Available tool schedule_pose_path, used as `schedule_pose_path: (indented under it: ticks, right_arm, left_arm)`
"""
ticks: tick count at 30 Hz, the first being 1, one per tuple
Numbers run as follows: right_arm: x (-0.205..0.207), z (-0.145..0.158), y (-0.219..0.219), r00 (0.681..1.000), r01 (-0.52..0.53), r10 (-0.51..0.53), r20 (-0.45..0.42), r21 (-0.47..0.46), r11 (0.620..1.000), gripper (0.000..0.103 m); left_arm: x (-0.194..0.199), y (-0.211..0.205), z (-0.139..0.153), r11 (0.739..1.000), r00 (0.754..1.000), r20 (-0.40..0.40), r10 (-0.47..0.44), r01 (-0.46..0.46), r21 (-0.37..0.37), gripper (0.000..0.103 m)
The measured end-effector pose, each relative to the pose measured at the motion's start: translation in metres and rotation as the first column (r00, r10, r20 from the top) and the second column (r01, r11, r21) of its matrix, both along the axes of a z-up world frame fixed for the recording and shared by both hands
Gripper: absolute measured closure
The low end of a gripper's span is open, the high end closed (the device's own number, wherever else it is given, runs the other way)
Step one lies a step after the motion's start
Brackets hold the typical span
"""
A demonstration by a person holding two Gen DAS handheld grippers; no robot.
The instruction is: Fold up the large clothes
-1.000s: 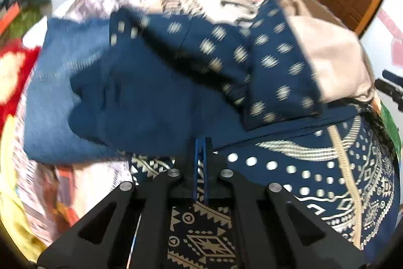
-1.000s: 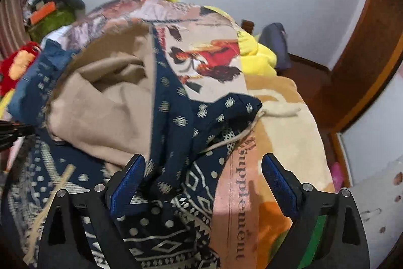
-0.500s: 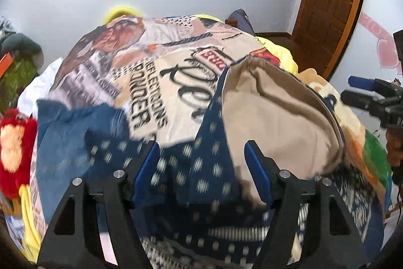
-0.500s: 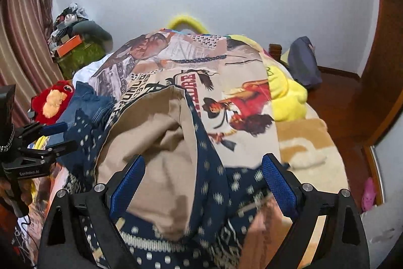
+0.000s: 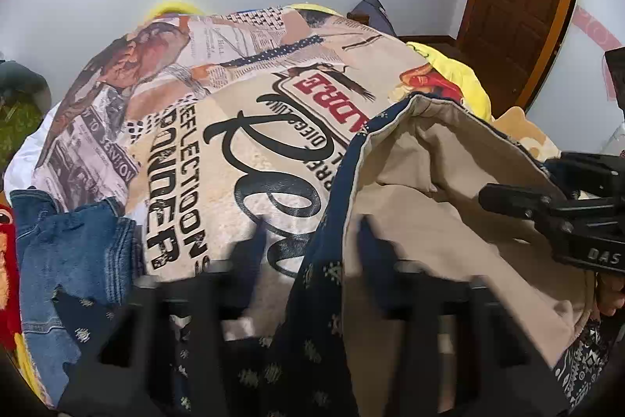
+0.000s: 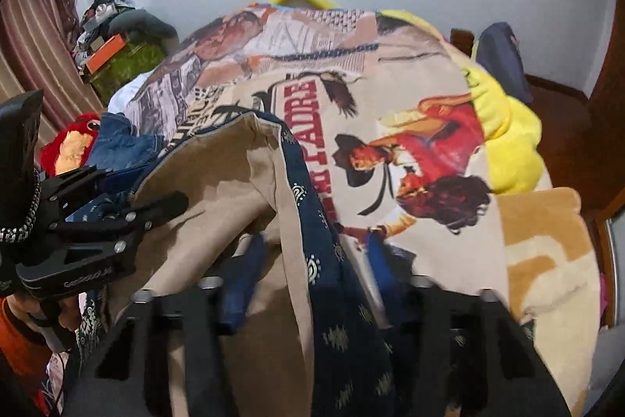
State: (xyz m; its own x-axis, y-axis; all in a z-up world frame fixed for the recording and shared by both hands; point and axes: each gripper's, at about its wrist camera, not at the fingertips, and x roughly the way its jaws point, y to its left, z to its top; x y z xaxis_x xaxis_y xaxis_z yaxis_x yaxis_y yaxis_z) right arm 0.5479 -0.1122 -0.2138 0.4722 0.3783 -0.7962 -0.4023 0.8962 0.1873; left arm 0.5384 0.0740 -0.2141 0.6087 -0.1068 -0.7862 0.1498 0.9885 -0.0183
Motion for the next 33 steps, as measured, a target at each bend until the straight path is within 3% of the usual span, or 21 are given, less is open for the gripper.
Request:
schedule_pose_path:
  ticks: [1,4,11,17,22,27,30,33]
  right_arm:
    - [0.001,-0.002,0.001,1.000,-0.004,0.004,-0.007,0.001,1.000,0.077]
    - [-0.007,0.004,0.001,1.000,-0.012,0.012,0.016,0.021,1.000,0.090]
    - [-0.055,0.049,-0.010,0.995,-0.041,0.035,0.095,0.055,0.998,0.093]
    - [-0.118,0.089,-0.027,0.988,-0.060,0.047,0.145,0.092,0.994,0.093]
    - [-0.175,0.098,-0.036,0.985,-0.106,0.089,0.150,0.108,0.988,0.093]
    - [-0.229,0.085,-0.040,0.986,-0.128,0.117,0.121,0.088,0.988,0.093]
    - [-0.257,0.074,-0.046,0.988,-0.134,0.127,0.091,0.071,0.988,0.092]
    - [-0.273,0.059,-0.049,0.991,-0.134,0.133,0.016,0.053,0.990,0.092]
  left_arm:
    - [0.000,0.000,-0.001,1.000,1.000,-0.006,-0.002,0.002,-0.006,0.096]
    - [-0.011,0.001,0.011,0.999,0.999,0.037,-0.018,0.019,-0.034,0.096]
    - [-0.070,-0.004,0.066,0.996,0.991,0.116,-0.068,0.074,-0.044,0.096]
    - [-0.133,-0.003,0.092,0.994,0.986,0.135,-0.096,0.102,-0.032,0.096]
    - [-0.182,-0.008,0.086,0.992,0.987,0.100,-0.123,0.126,-0.022,0.096]
    - [-0.222,-0.011,0.066,0.990,0.991,0.041,-0.129,0.131,-0.055,0.095]
    - [-0.244,-0.014,0.050,0.987,0.989,0.004,-0.145,0.145,-0.067,0.091]
    - [-0.259,-0.016,0.034,0.988,0.988,-0.032,-0.149,0.148,-0.055,0.079]
